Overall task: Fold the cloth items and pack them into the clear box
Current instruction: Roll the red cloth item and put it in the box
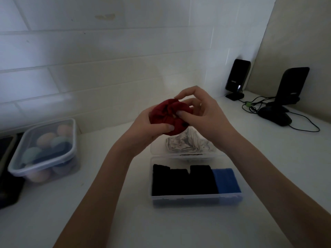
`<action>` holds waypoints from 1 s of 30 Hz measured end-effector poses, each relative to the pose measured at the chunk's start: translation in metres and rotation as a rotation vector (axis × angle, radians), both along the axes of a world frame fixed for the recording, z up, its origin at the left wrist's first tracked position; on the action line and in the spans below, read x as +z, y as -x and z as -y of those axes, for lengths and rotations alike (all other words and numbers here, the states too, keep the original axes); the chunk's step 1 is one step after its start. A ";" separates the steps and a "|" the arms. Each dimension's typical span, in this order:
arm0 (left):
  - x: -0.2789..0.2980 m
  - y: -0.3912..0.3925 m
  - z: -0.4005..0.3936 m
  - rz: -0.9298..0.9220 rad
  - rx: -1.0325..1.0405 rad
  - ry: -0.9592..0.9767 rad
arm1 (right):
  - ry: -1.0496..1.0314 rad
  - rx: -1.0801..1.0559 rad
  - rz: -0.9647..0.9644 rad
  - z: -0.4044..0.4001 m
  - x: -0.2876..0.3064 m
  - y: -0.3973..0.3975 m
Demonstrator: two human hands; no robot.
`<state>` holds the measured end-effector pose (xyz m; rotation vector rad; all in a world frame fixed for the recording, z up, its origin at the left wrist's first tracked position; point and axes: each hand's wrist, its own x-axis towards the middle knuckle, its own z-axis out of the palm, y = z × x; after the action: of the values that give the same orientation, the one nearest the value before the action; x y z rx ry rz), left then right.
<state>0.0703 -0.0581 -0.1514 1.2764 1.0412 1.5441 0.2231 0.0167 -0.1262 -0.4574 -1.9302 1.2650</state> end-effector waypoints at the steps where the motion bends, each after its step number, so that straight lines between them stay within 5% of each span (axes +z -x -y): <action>1: 0.001 -0.001 0.000 -0.015 0.053 -0.003 | -0.022 -0.033 -0.006 0.000 0.001 -0.001; 5: 0.007 -0.003 0.006 -0.178 0.216 -0.032 | -0.106 -0.071 0.014 0.004 0.005 -0.005; 10: 0.012 -0.007 0.027 -0.316 0.141 -0.085 | -0.037 -0.041 0.091 0.015 -0.005 -0.023; 15: 0.004 -0.015 0.051 -0.709 0.149 -0.018 | -0.043 0.031 0.279 0.033 -0.021 -0.044; 22: 0.000 -0.030 0.072 -0.980 0.130 0.210 | -0.281 0.032 0.615 0.051 -0.036 -0.045; 30: 0.004 -0.051 0.067 -1.596 0.160 0.313 | -0.502 0.101 0.795 0.055 -0.039 -0.035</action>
<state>0.1216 -0.1255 -0.1470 2.1685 2.2065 0.0974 0.2579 -0.0382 -0.1651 -0.6625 -2.8566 0.6278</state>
